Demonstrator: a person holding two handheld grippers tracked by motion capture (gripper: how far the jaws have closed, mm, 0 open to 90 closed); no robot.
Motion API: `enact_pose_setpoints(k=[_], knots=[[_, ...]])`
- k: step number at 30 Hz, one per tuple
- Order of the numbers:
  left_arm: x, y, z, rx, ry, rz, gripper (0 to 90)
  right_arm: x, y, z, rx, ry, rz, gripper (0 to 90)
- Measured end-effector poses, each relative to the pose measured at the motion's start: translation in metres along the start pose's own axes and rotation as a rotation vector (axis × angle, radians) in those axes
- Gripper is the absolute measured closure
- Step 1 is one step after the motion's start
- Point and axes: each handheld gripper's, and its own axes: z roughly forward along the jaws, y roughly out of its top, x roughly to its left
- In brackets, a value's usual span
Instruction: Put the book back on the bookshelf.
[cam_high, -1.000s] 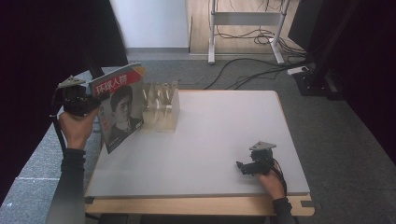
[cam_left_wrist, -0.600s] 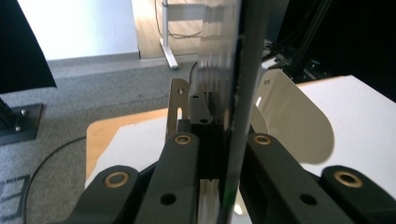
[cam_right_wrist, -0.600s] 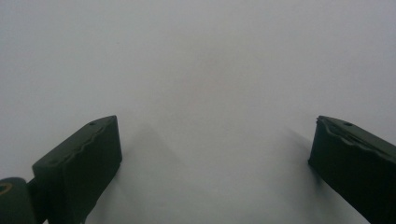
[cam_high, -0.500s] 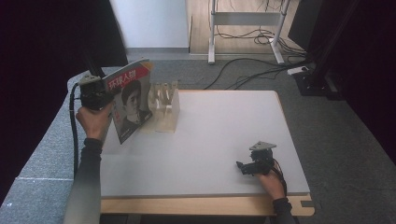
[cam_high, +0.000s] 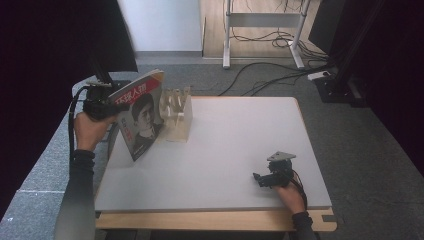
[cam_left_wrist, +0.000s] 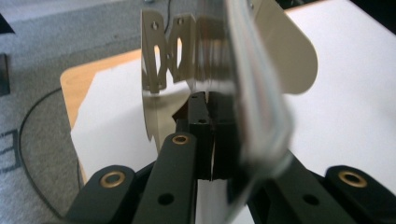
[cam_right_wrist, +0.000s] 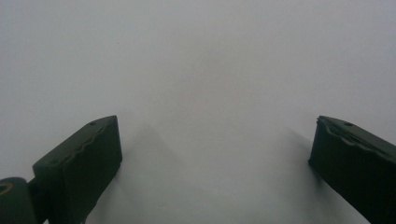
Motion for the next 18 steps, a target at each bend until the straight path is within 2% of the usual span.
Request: enact_pose_setpoints(k=[1, 6, 11, 13, 16, 18], knots=[[0.000, -0.001, -0.001, -0.007, 0.007, -0.003, 86.0, 0.000, 0.000, 0.000, 0.000, 0.000, 0.000, 1.4], [-0.001, -0.004, -0.003, -0.102, 0.027, -0.011, 87.2, 0.000, 0.000, 0.000, 0.001, 0.001, 0.001, 1.4], [0.000, -0.003, 0.002, -0.183, 0.047, -0.035, 87.2, 0.000, 0.000, 0.000, 0.001, 0.001, 0.001, 1.4], [0.001, -0.004, 0.007, -0.201, 0.035, -0.051, 87.1, 0.000, 0.000, 0.000, 0.000, 0.001, 0.000, 1.4], [0.004, -0.008, 0.015, -0.197, 0.046, -0.062, 87.0, 0.000, 0.000, 0.000, 0.001, 0.001, 0.000, 1.4], [0.008, -0.013, 0.017, -0.216, 0.046, -0.080, 86.9, 0.000, 0.000, 0.000, 0.002, 0.003, -0.001, 1.4]])
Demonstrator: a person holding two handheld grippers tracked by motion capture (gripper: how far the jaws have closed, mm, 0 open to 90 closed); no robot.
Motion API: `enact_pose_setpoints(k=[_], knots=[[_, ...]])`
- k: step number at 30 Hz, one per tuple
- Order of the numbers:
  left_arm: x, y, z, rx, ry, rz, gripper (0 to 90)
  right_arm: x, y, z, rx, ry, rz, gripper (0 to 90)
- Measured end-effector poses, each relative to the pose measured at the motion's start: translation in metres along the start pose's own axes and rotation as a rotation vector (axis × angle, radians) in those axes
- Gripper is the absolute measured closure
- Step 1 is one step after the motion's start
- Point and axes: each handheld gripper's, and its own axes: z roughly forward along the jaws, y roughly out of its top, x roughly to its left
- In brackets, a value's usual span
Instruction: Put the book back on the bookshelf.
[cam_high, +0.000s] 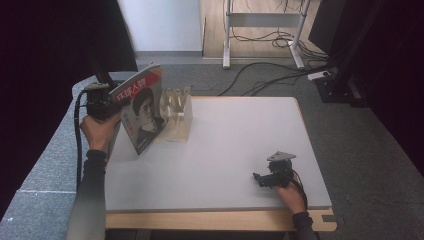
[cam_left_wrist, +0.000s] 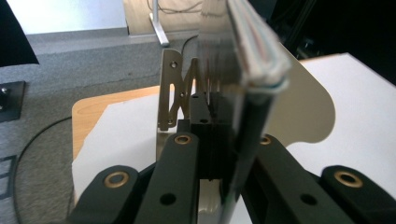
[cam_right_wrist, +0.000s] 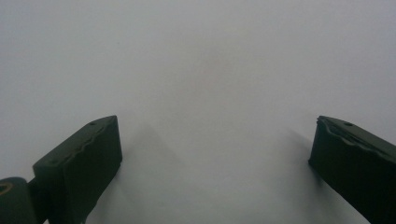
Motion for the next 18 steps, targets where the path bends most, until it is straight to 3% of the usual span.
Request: enact_pose_setpoints(k=[7, 10, 15, 18], knots=[[0.013, -0.015, 0.002, -0.016, 0.091, 0.005, 85.2, 0.000, 0.000, 0.000, 0.000, -0.001, 0.002, 1.4], [0.016, -0.017, 0.003, -0.039, 0.080, -0.007, 84.1, 0.000, 0.000, 0.000, 0.000, -0.001, 0.000, 1.3], [0.016, -0.016, 0.002, -0.048, 0.090, 0.007, 67.4, 0.000, 0.000, 0.000, 0.000, -0.002, -0.001, 1.4], [0.016, -0.015, 0.000, -0.048, 0.107, 0.020, 51.1, 0.000, 0.001, 0.000, -0.001, -0.002, -0.002, 1.4]])
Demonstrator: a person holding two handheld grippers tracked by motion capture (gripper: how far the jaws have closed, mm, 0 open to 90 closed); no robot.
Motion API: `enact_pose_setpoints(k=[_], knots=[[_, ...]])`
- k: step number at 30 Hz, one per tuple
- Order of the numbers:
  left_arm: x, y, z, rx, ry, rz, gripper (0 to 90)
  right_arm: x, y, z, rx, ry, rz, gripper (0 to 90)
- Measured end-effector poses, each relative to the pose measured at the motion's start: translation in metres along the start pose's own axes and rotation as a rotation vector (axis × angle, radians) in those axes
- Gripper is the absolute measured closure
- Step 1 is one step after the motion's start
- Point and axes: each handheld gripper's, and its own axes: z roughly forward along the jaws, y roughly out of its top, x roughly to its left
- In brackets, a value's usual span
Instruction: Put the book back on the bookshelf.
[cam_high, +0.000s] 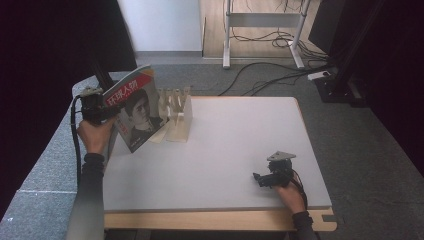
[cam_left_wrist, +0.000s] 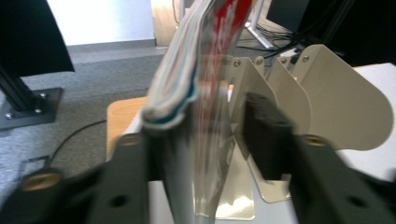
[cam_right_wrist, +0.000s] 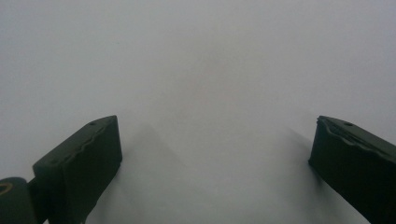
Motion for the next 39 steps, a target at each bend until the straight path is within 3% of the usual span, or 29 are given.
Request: enact_pose_setpoints(k=[6, 11, 14, 23, 39], knots=[[-0.001, -0.002, -0.005, 0.028, -0.017, 0.048, 27.6, 0.000, 0.000, 0.000, 0.000, 0.000, 0.000, 1.4], [0.000, -0.005, -0.010, 0.044, -0.023, 0.028, 14.9, 0.000, 0.000, 0.000, 0.002, 0.001, 0.000, 1.4], [0.002, -0.008, -0.015, 0.037, -0.038, 0.006, 14.1, 0.000, 0.000, 0.000, 0.001, 0.000, 0.001, 1.4], [0.001, -0.018, -0.033, 0.028, -0.036, -0.002, 9.3, 0.000, 0.000, 0.000, 0.001, 0.001, 0.001, 1.3], [-0.018, -0.036, -0.073, 0.024, -0.096, 0.035, 4.7, 0.000, 0.000, 0.000, 0.002, 0.000, -0.001, 1.3]])
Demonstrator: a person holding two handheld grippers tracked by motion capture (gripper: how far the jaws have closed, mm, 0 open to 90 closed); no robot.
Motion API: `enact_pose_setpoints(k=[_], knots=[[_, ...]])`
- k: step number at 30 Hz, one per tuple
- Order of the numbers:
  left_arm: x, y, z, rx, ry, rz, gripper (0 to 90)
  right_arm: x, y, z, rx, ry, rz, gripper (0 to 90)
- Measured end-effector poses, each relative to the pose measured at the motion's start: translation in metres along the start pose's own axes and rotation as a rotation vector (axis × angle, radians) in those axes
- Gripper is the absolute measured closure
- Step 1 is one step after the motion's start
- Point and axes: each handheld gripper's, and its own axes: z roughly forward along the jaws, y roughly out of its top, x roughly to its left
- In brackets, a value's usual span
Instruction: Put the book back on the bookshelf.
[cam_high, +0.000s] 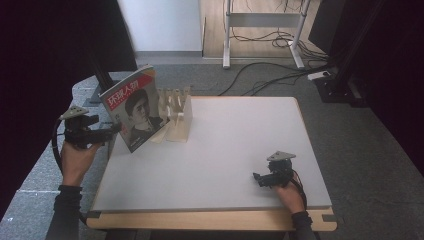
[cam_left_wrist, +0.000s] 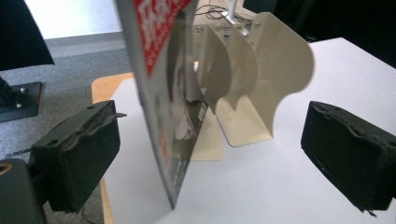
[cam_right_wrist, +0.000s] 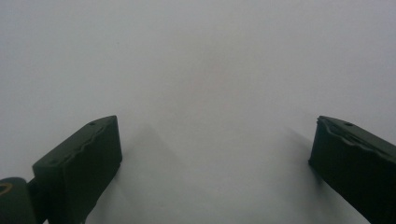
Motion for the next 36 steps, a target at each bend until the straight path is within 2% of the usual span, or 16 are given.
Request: enact_pose_setpoints(k=[6, 11, 17, 24, 26, 32, 36], knots=[[-0.015, -0.007, -0.008, -0.004, -0.025, 0.032, 3.8, 0.000, 0.000, 0.000, 0.000, 0.000, 0.000, 1.3], [-0.029, -0.014, -0.003, 0.002, -0.053, 0.072, 1.8, 0.000, 0.000, 0.000, 0.000, -0.002, -0.003, 1.3], [-0.045, -0.026, 0.013, 0.030, -0.093, 0.108, 0.0, 0.000, 0.000, 0.000, 0.000, -0.002, -0.002, 1.3], [-0.060, -0.042, 0.035, 0.034, -0.167, 0.100, 0.0, 0.000, 0.000, 0.000, -0.001, -0.003, -0.001, 1.4], [-0.064, -0.046, 0.042, 0.039, -0.183, 0.108, 0.0, 0.000, 0.000, 0.000, 0.001, -0.002, 0.001, 1.4], [-0.079, -0.061, 0.065, 0.070, -0.224, 0.119, 0.0, 0.001, 0.000, 0.000, 0.000, -0.003, 0.001, 1.4], [-0.090, -0.072, 0.080, 0.104, -0.245, 0.147, 0.0, 0.000, 0.000, 0.000, 0.000, -0.002, 0.001, 1.4]])
